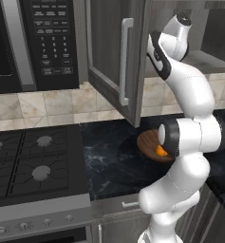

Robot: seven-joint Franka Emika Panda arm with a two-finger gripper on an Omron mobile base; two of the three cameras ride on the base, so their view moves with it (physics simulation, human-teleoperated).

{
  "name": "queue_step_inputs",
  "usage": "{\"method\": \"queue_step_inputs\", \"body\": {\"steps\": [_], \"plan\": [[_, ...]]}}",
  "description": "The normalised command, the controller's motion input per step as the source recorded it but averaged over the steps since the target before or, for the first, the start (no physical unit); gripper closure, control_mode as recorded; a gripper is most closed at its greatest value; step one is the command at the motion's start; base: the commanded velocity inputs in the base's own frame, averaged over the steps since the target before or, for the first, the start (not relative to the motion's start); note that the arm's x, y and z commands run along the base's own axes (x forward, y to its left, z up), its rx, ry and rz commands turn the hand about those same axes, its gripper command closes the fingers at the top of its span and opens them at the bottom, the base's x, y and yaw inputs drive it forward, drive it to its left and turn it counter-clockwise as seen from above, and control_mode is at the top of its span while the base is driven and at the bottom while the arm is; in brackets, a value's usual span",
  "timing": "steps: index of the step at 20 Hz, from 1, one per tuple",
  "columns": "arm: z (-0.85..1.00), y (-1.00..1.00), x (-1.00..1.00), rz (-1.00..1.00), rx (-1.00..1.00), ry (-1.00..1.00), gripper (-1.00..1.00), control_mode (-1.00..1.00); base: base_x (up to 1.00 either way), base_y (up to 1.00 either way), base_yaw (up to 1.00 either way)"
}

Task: Open the cabinet. Pick the orange and orange from the cabinet and place them into the bowl. Then close the cabinet.

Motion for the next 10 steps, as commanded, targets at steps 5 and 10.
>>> {"method": "queue_step_inputs", "body": {"steps": [5,10], "plan": [[0.00,0.03,-0.02,0.01,0.00,-0.02,-1.00,-1.00,0.00,0.00,0.00],[0.00,0.11,0.14,0.00,0.00,0.00,-1.00,-1.00,0.00,0.00,0.00]]}}
